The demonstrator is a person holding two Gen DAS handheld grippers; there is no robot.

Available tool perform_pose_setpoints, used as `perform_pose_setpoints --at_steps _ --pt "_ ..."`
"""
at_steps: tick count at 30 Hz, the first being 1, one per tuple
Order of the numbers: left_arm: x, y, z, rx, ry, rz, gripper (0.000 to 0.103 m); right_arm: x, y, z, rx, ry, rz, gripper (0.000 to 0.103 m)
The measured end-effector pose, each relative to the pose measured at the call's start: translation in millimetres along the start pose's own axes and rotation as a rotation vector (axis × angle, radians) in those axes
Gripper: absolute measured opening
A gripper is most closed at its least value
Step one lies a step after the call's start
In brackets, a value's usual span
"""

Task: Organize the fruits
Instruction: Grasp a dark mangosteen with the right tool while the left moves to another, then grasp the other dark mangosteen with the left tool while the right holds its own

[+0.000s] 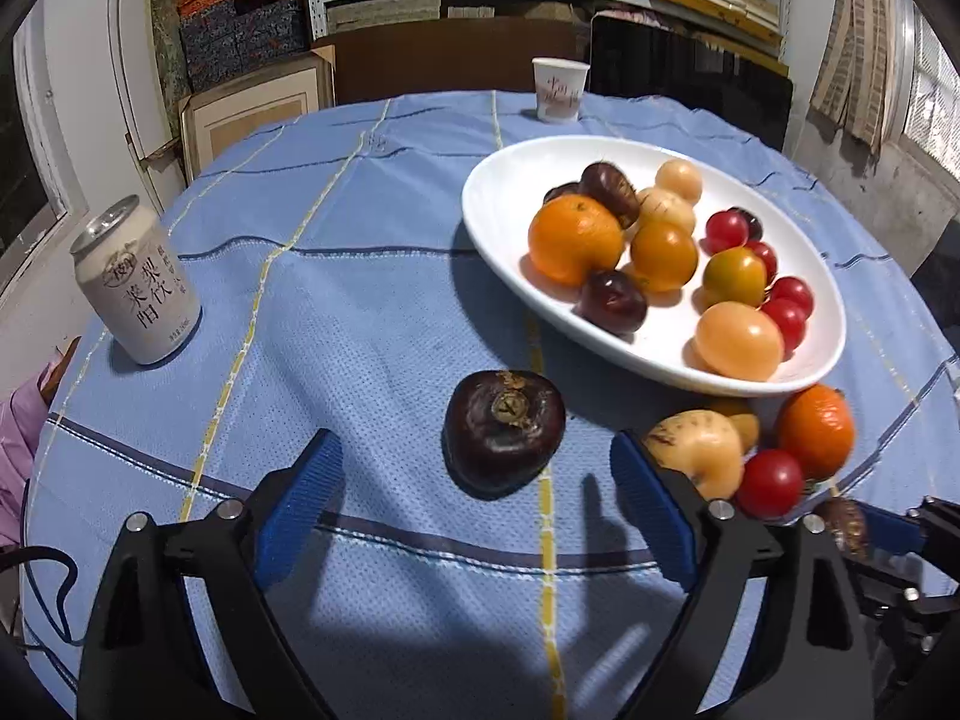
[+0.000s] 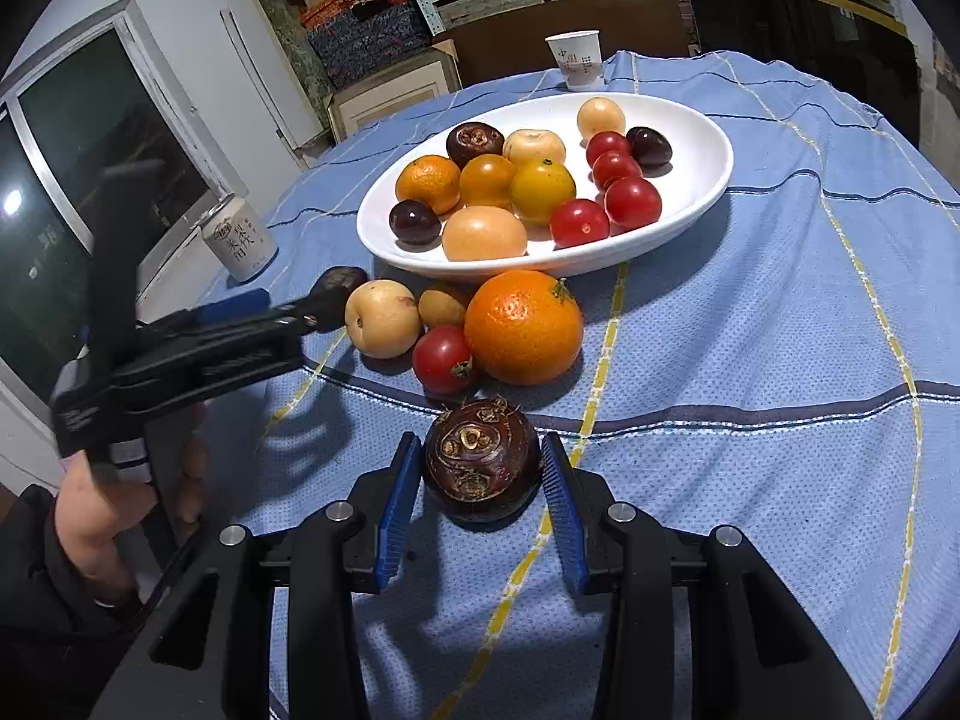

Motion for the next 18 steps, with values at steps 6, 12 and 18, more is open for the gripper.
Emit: perform_pose_setpoints --at_steps 6,12,18 --pt "6.0 0.3 -11.5 0.037 -0.003 0.017 0.084 0.1 0.6 -0.4 0.003 -0.008 -0.003 0.042" --pt "3.7 1.2 -18.0 0.06 0.009 0.019 0.082 -1.2 0.0 0.3 -0.003 -0.011 -0.009 0.042" --pt "-2.2 1.2 -16.2 0.045 0.009 -0.011 0.061 -0.9 -0.5 1.2 -0.007 -0.005 -0.007 0.042"
Point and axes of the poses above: each gripper's, at about its wrist camera, not at the fingertips, and z roughly against the way its jaws point, x to its left, y to its underside, the point moved 8 cm from there along -z, roughly the way its jaws point, and after that the axes turned 12 degrees about z, right-handed, at the moved point
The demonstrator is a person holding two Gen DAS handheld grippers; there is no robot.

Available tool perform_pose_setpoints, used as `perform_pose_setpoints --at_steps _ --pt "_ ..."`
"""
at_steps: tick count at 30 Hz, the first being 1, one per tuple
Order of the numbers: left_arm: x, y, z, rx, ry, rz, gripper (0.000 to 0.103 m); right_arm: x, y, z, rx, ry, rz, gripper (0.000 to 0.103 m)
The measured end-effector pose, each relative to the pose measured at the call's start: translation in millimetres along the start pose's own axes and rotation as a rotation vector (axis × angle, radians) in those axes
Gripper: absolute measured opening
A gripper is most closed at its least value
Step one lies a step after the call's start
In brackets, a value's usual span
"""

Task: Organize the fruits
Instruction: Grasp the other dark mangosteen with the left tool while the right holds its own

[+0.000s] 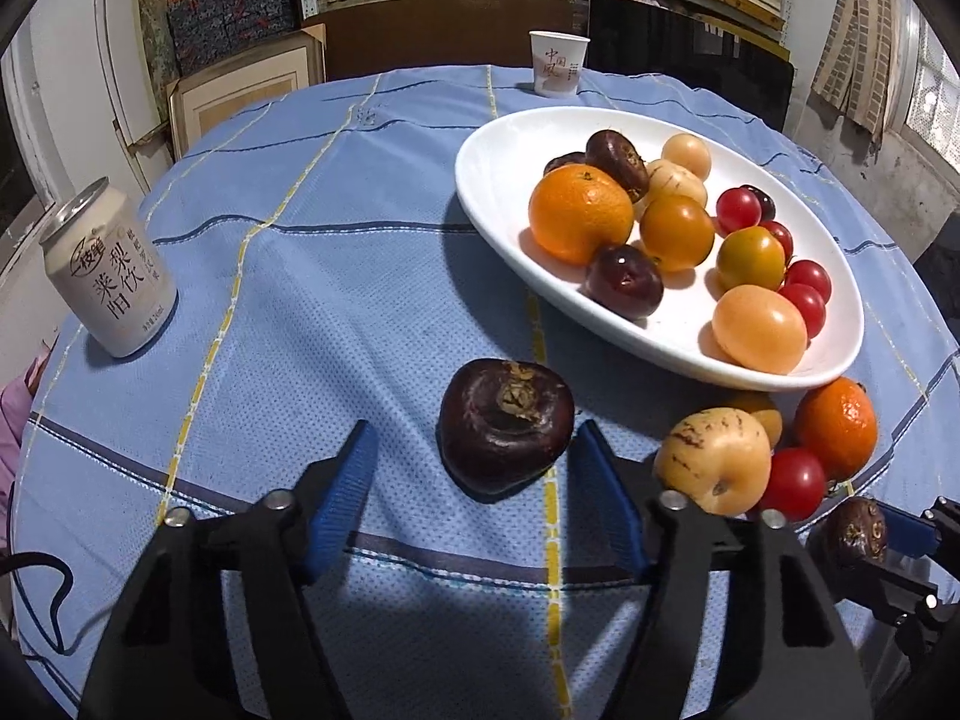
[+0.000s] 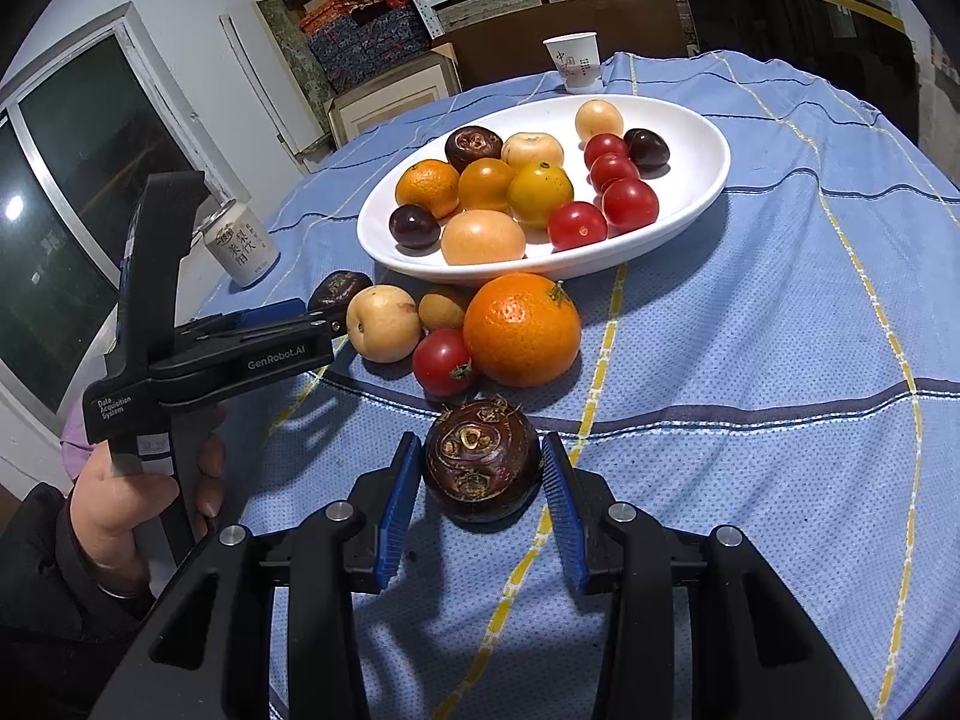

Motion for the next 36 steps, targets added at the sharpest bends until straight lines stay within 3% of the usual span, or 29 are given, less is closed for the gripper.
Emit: perform_pose_setpoints --at_steps 2,4,24,36 --pt "-2.4 0.1 1.8 -0.006 0.004 -0.013 0.048 0.1 0.2 0.5 -0.001 0.002 0.001 0.042" --pt "-4.1 0.3 2.7 -0.011 0.006 -0.022 0.043 0.1 0.3 0.8 -0.002 0.005 0.002 0.042" --pt "-0.9 1.4 1.9 -0.002 0.033 -0.005 0.044 0.3 1.0 0.5 0.002 0.004 0.0 0.042" --pt "1.7 -2.0 11.7 -0.034 0.099 0.039 0.041 0.2 1.1 -0.9 0.005 0.001 -0.002 0.042"
Point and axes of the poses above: each gripper's, at about its wrist camera, not at the fingertips, and z roughly against the way its jaws point, x to its left, y to its underside, the point moved 8 cm from there along -z, roughly the way its jaws point, and after that the axes turned 12 degrees about z, right-handed, at the moved point
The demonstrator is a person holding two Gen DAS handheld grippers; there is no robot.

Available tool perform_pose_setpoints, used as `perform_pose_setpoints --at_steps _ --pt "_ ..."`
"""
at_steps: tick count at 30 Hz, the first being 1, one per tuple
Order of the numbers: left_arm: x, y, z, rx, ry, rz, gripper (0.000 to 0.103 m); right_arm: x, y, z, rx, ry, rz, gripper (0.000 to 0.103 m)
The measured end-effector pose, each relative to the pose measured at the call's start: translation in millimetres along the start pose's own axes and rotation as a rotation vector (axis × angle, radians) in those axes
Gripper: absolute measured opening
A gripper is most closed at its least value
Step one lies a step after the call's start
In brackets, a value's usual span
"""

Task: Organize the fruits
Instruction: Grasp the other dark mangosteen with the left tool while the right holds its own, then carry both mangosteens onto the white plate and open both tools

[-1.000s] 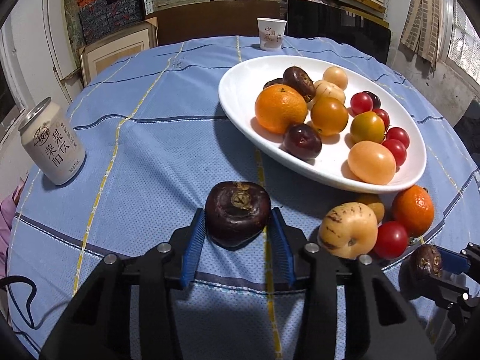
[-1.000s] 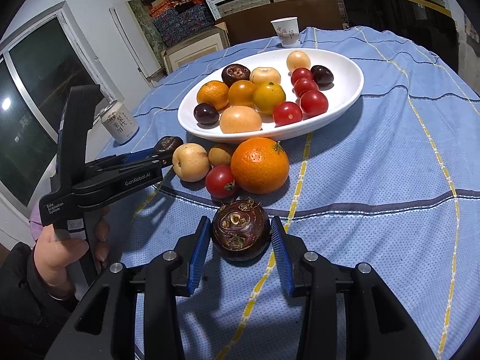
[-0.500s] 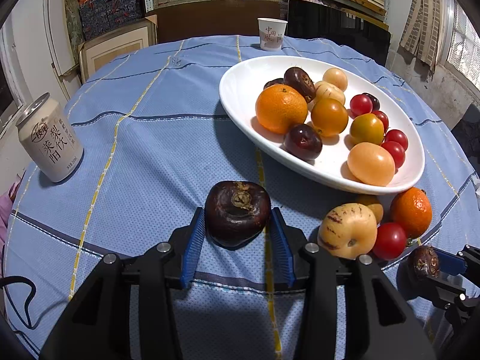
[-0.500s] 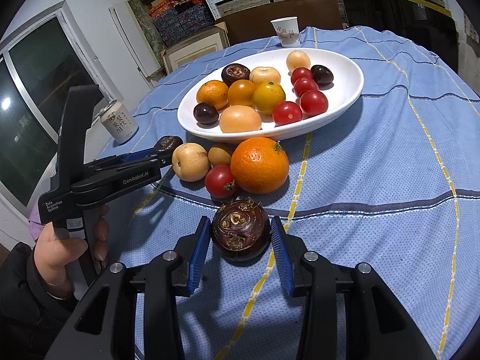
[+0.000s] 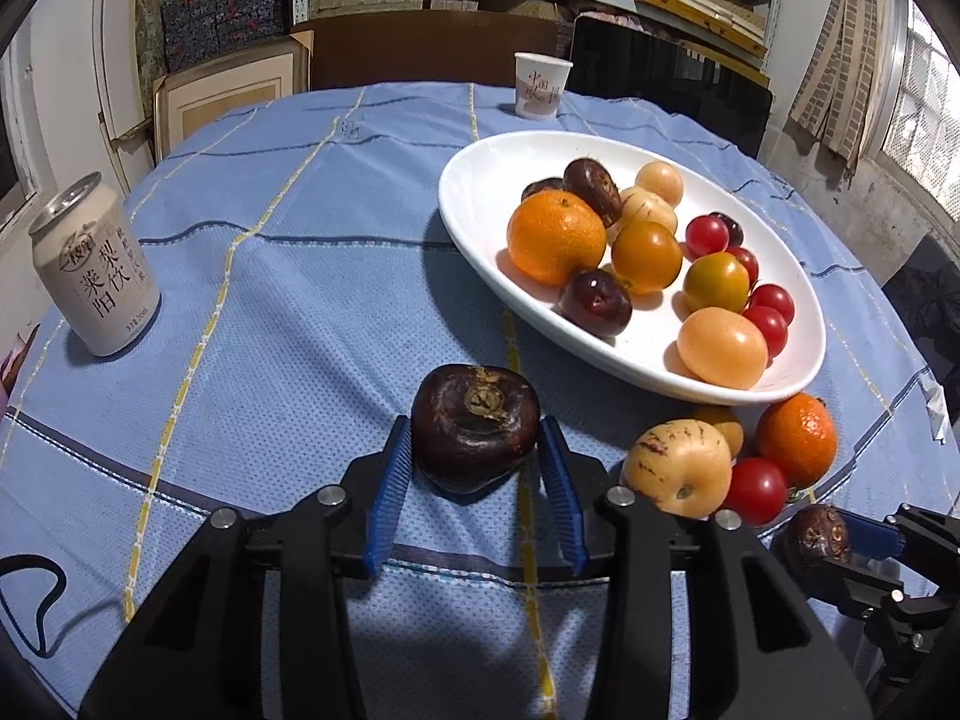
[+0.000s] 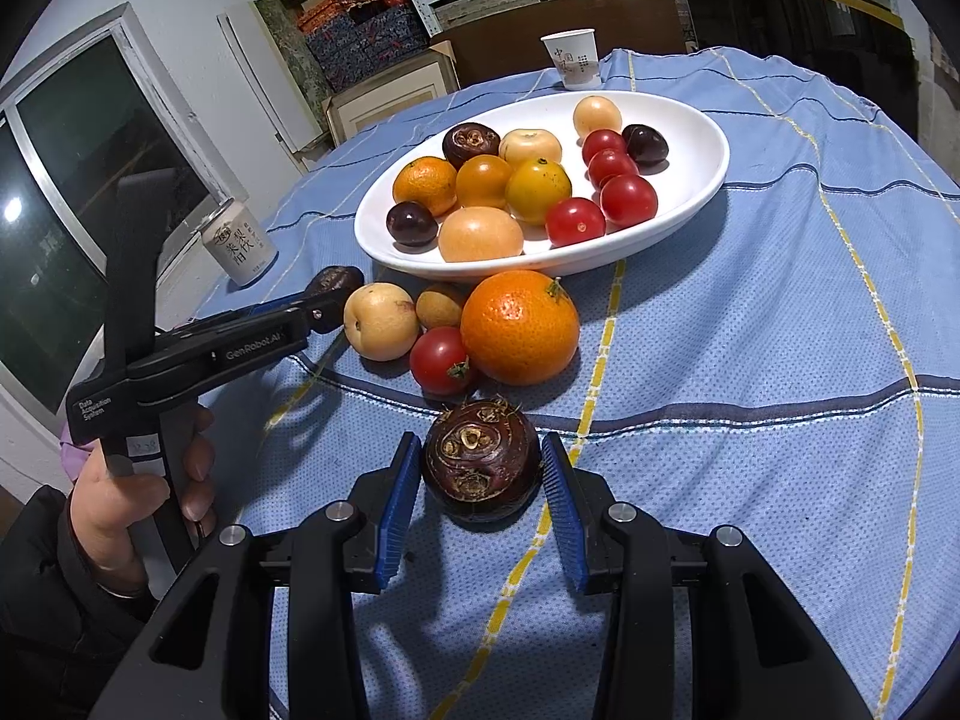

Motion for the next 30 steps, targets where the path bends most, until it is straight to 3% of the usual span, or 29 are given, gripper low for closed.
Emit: perform_pose_setpoints --at_steps 12,17,24,30 --pt "-5.9 -3.2 62.1 -0.069 0.072 0.014 0.041 -2.5 -3.6 21.3 -0.078 0.007 0.014 0.042" --pt "-13.4 -15.3 90.9 -0.098 0.123 0.0 0.042 -11.8 -14.4 44.3 -0.116 0.054 0.059 0.042" --pt "-55.3 -53.7 89.4 -0.111 0.151 -0.065 0.042 -27.1 -82.0 69.1 -0.192 0.145 0.164 0.042" --pt "-89.5 -84.9 62.5 -0.113 0.159 -0.095 0.042 -42.7 -150.9 55.8 -0.217 0.198 0.212 0.042"
Point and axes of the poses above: each gripper's, at about its wrist camera, not at the fingertips, and z roughly against the way its jaws point, x to its left, y to its underside, the point moved 8 cm from there along -z, roughly the way its jaws point, and after that the axes turned 12 degrees about z, right-handed, at the moved point
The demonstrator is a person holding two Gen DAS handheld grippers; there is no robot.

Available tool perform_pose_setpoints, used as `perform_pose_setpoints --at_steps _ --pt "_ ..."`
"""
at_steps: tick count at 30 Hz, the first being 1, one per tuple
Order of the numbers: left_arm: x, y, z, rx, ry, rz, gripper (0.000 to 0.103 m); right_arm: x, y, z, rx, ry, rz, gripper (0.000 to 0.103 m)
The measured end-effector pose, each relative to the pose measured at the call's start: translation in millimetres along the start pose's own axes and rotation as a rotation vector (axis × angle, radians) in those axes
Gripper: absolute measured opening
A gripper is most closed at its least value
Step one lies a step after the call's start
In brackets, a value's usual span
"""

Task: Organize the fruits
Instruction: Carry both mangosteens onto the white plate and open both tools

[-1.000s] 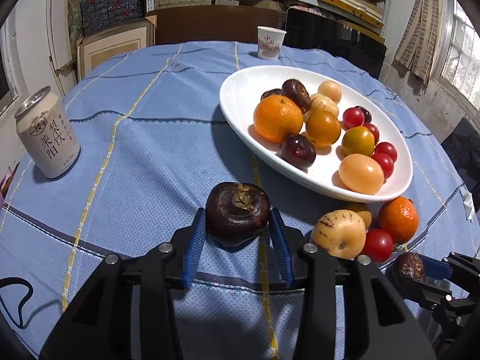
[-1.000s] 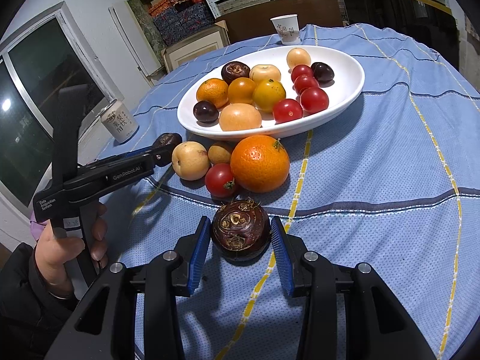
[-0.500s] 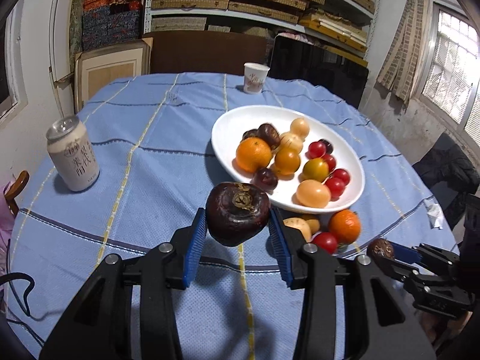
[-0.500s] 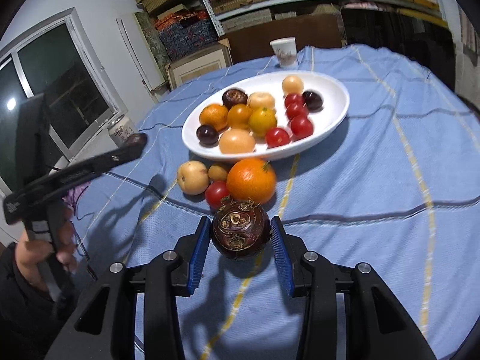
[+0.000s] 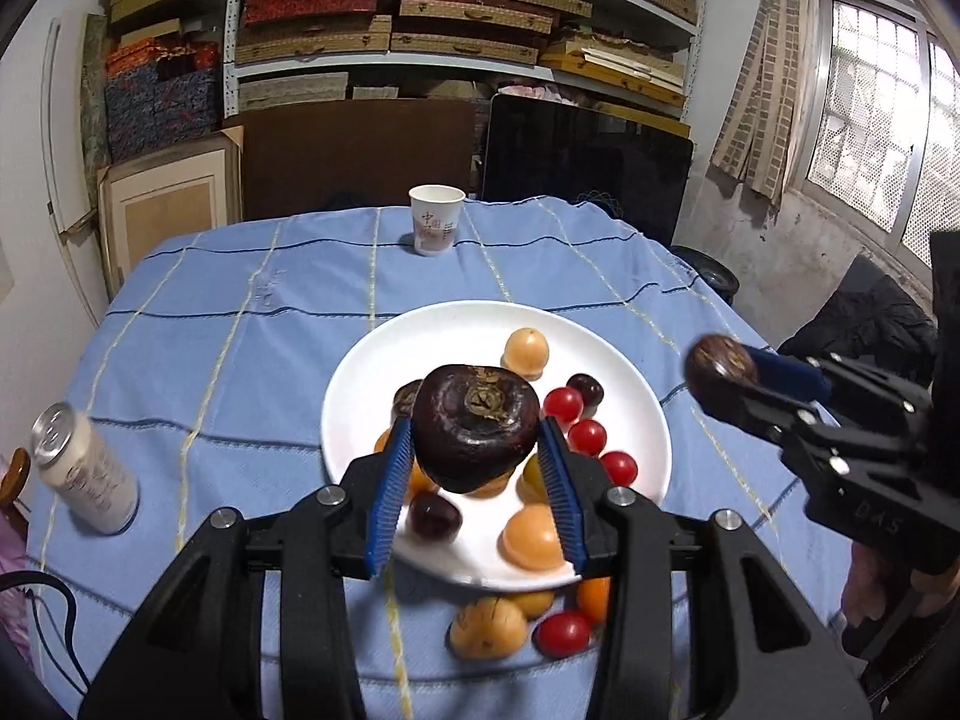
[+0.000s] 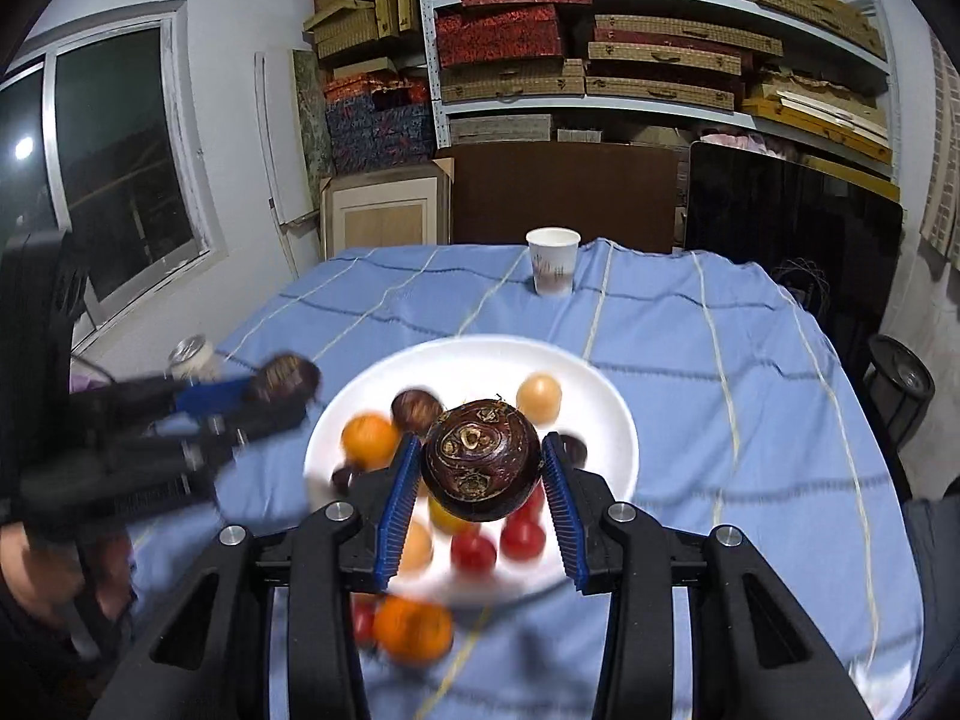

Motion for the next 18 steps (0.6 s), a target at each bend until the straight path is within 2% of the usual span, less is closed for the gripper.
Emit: perform_pose_setpoints --at_steps 6,12,14,16,18 --pt "0.6 -8.7 -44.5 0.037 -0.041 -0.009 0.042 -10.6 -24.5 -54.5 0.046 0.017 0.019 0.042" --pt "17.1 -7.4 -75.9 0.079 -0.09 0.016 0.043 -15.8 -22.2 -91.7 0.107 0.029 0.038 0.044" --pt "23.2 -7.7 -75.9 0.075 -0.097 0.037 0.059 -21.0 -22.8 -89.7 0.096 0.049 0.035 0.048" --pt "25.9 -9.5 -70.0 0.058 -0.097 0.044 0.065 -22.7 -22.6 -83.3 0.085 0.047 0.028 0.048" --pt "26.8 -11.2 -62.8 0.049 -0.091 0.054 0.068 -23.0 -21.7 -74.2 0.077 0.052 0.032 0.049"
Point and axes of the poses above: each gripper's, at about its wrist camera, not at the fingertips, and z roughly against the way its jaws point, x to its left, y to its underside, the point moved 8 cm from there along -z, roughly the way its jaws point, and after that the axes turned 12 degrees about z, right-handed, at the moved point
